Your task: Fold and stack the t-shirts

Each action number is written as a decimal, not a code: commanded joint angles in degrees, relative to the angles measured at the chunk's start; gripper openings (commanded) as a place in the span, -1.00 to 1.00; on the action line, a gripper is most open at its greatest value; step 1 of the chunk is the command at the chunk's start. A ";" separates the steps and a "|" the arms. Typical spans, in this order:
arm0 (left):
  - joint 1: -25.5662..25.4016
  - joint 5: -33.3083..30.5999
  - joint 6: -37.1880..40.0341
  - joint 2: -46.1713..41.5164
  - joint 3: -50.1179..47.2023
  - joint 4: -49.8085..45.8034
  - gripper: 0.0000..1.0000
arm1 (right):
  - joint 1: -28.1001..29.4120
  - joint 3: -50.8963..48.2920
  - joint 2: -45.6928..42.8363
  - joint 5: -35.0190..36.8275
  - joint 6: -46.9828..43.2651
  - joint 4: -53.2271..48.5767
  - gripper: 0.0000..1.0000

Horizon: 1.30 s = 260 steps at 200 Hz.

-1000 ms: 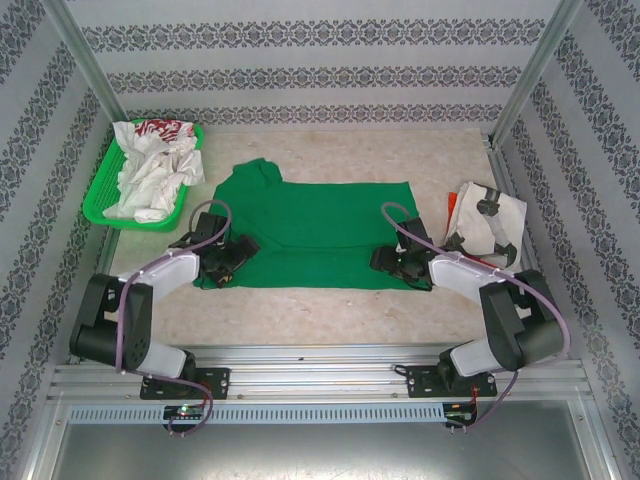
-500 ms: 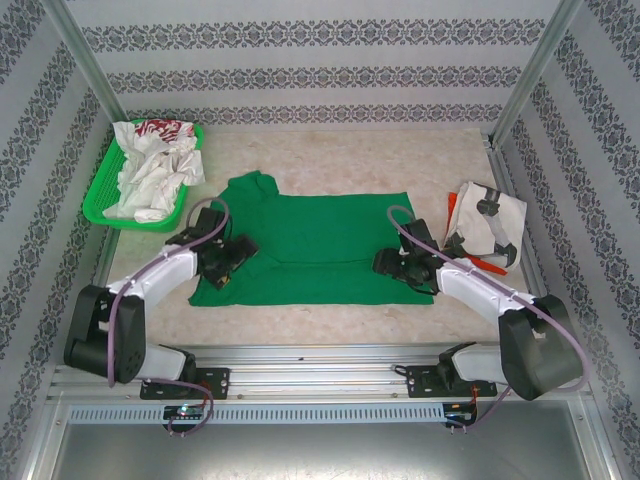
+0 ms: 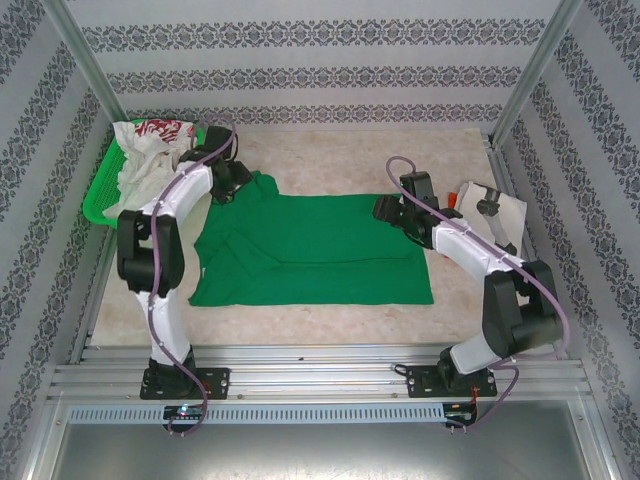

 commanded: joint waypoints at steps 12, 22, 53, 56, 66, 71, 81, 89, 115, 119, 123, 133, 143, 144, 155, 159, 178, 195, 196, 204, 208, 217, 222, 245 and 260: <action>1.50 -8.40 2.71 10.35 14.79 -15.00 0.01 | -1.06 2.38 2.38 -1.02 -1.29 0.82 0.27; 1.89 -8.98 2.14 13.62 19.14 -17.87 -0.04 | -1.40 2.29 2.66 -1.28 -1.21 0.79 0.27; 2.79 -8.86 0.03 21.42 28.80 -21.90 -0.13 | -2.58 1.11 2.39 -1.63 -1.18 0.92 0.27; 2.87 -8.85 -0.09 22.14 29.71 -22.35 -0.14 | -2.76 0.97 2.39 -1.64 -1.21 0.92 0.27; 2.97 -8.59 -0.29 24.51 33.08 -23.66 -0.16 | -3.08 0.66 2.26 -1.81 -1.12 0.93 0.27; 2.97 -8.51 -0.42 25.68 34.73 -24.33 -0.17 | -3.26 0.45 2.17 -1.82 -1.16 1.03 0.27; 2.97 -8.37 -0.59 27.90 37.83 -25.58 -0.19 | -3.69 0.18 2.04 -1.90 -1.17 1.16 0.27; 3.05 -8.00 -0.68 29.57 40.16 -26.43 -0.19 | -3.83 -0.01 2.04 -2.06 -1.17 1.19 0.27; 3.40 -7.14 -1.22 33.27 44.92 -27.54 -0.22 | -4.32 -0.14 2.29 -2.50 -1.29 1.49 0.27; 3.49 -7.02 -1.17 33.61 45.39 -27.45 -0.22 | -4.33 -0.05 2.30 -2.56 -1.22 1.53 0.27; 3.58 -6.99 -1.15 33.91 45.71 -27.37 -0.23 | -4.37 -0.11 2.38 -2.66 -1.28 1.62 0.27; 3.80 -7.00 -1.41 34.48 46.40 -27.20 -0.23 | -4.49 -0.05 2.56 -2.87 -1.30 1.67 0.27; 4.08 -6.87 -1.52 34.75 46.41 -26.63 -0.25 | -4.47 -0.11 2.80 -3.09 -1.27 1.73 0.27; 4.10 -6.85 -1.52 34.80 46.41 -26.60 -0.25 | -4.46 -0.08 2.82 -3.11 -1.24 1.72 0.27; 4.36 -6.30 -1.61 35.26 46.46 -26.06 -0.28 | -4.46 -0.05 3.05 -3.31 -1.22 1.85 0.27; 4.46 -5.96 -1.69 35.37 46.46 -25.89 -0.29 | -4.48 -0.12 3.13 -3.39 -1.27 1.82 0.27; 4.81 -4.61 -1.94 36.46 46.58 -25.68 -0.33 | -4.54 -0.04 3.35 -3.74 -0.97 1.92 0.27; 4.81 -3.90 -1.90 37.30 46.54 -25.85 -0.34 | -4.47 -0.19 3.27 -3.75 -0.95 2.01 0.27; 4.81 -3.87 -1.88 37.36 46.52 -25.86 -0.34 | -4.51 -0.21 3.27 -3.75 -0.99 2.04 0.27; 4.81 -3.43 -1.87 37.80 46.70 -26.03 -0.37 | -4.54 -0.27 3.18 -3.75 -0.96 2.14 0.27; 4.81 -3.18 -1.72 37.99 46.80 -26.11 -0.40 | -4.54 -0.24 3.18 -3.75 -0.97 2.05 0.27; 4.81 -2.81 -1.58 38.58 47.24 -26.45 -0.45 | -4.50 -0.23 3.09 -3.75 -0.94 2.03 0.27; 4.81 -2.56 -1.45 38.91 47.57 -26.85 -0.47 | -4.54 -0.22 3.09 -3.74 -0.94 2.05 0.27; 4.81 -1.74 -0.67 39.70 48.43 -27.88 -0.67 | -4.55 -0.29 2.92 -3.81 -0.91 1.94 0.27; 4.81 -1.64 -0.14 39.80 48.44 -28.15 -0.77 | -4.55 -0.26 2.76 -3.94 -0.84 1.97 0.27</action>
